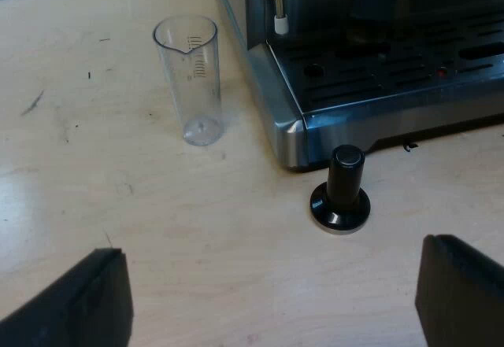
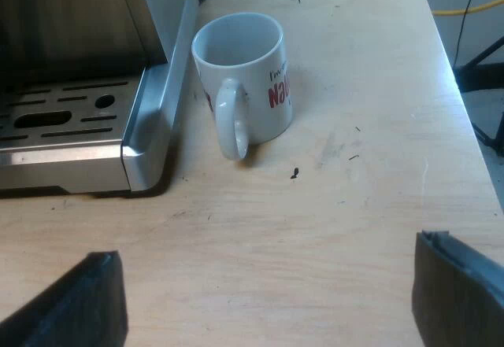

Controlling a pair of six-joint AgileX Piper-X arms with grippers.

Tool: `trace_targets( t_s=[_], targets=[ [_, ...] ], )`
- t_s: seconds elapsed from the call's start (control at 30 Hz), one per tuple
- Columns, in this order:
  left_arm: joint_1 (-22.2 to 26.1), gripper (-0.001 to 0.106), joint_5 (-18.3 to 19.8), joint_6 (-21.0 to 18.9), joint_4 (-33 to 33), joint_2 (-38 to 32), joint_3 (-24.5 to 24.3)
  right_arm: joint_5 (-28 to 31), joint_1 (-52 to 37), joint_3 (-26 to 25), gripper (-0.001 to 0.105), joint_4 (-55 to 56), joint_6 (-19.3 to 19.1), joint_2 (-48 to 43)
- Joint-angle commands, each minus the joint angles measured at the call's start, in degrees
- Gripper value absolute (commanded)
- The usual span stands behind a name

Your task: Place mug into machine

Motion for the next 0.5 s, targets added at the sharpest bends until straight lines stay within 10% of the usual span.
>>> trace_targets(
  t_s=[0.03,0.5],
  targets=[
    [-0.15,0.086,-0.17,-0.62,-0.43,-7.79,0.03,-0.27,-0.09,-0.25,0.099,-0.59,-0.26,-2.05],
    [-0.15,0.086,1.74,-0.62,-0.85,-5.99,0.03,-0.96,-0.09,-0.54,0.099,-0.48,-0.26,-2.05]
  ],
)
